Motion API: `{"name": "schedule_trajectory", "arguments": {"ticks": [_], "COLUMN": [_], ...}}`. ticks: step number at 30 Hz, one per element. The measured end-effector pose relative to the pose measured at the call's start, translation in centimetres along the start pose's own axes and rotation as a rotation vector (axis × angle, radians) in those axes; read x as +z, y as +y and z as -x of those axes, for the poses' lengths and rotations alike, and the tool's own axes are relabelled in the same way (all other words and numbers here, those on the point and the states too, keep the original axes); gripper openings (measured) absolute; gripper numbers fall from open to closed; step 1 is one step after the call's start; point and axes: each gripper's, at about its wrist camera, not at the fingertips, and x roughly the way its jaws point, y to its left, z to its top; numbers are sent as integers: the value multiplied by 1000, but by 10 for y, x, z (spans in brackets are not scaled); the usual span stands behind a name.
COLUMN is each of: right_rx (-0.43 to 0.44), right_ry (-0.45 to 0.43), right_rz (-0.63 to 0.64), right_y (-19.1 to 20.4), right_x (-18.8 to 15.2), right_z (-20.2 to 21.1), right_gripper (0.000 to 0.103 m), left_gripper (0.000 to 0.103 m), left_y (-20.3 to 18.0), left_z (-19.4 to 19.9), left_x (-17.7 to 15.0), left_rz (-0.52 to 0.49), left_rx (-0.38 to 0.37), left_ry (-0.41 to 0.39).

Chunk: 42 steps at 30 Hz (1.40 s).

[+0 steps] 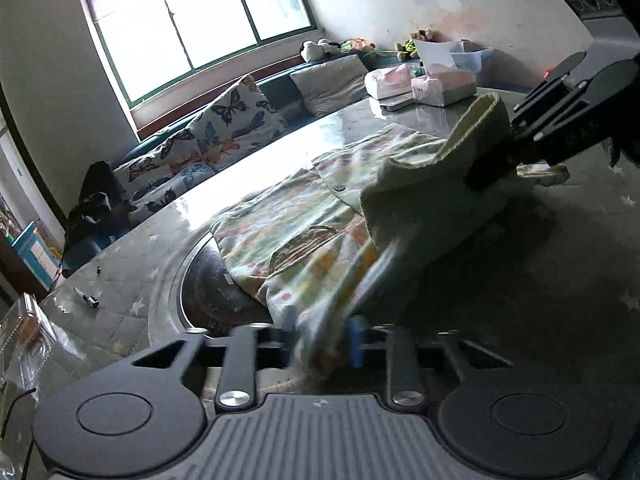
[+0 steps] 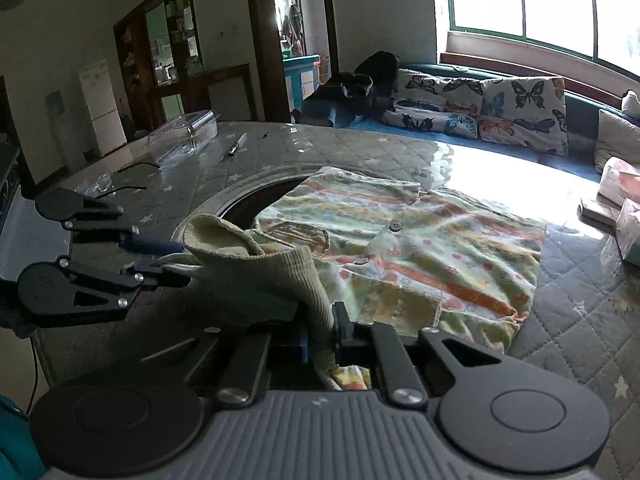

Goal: Fold clothes

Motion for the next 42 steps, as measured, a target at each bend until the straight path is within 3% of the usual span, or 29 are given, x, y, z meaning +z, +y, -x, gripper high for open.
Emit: {"name": "schedule_trajectory", "arguments": {"ticks": [6,10,15,19,26,32,36,42], "right_rx": [6,33,102,140,123,86,65,25], "right_ry": [-30,-36,-4,37,30,22,43,121], "right_rz": [19,52,72,76,59,48,27,-44], "right_y": [7,19,35,40,19,-13,-37,-67], "right_x": [-1,-5,-17,-17,17,65,95,108], "right_z": [15,43,78,81,60,23,-19,-101], "right_gripper": [7,7,6,6,6,6,6,7], "left_gripper": [7,7,7,7,7,7,7,7], "left_y": [-1,-4,-11,-9,17,47,69,91], "left_z": [21,51,95,97,73,29,-18,-104], "left_x": [1,0,-8,-11,12,50,71,74], "left_rz": [-7,13,47,89,146,163,200,292], "left_rx": [-7,-67,-141,-153,-155,-129,-113,-105], "left_ry": [-63,-77,-56,-20,-36,-49,6,171]}}
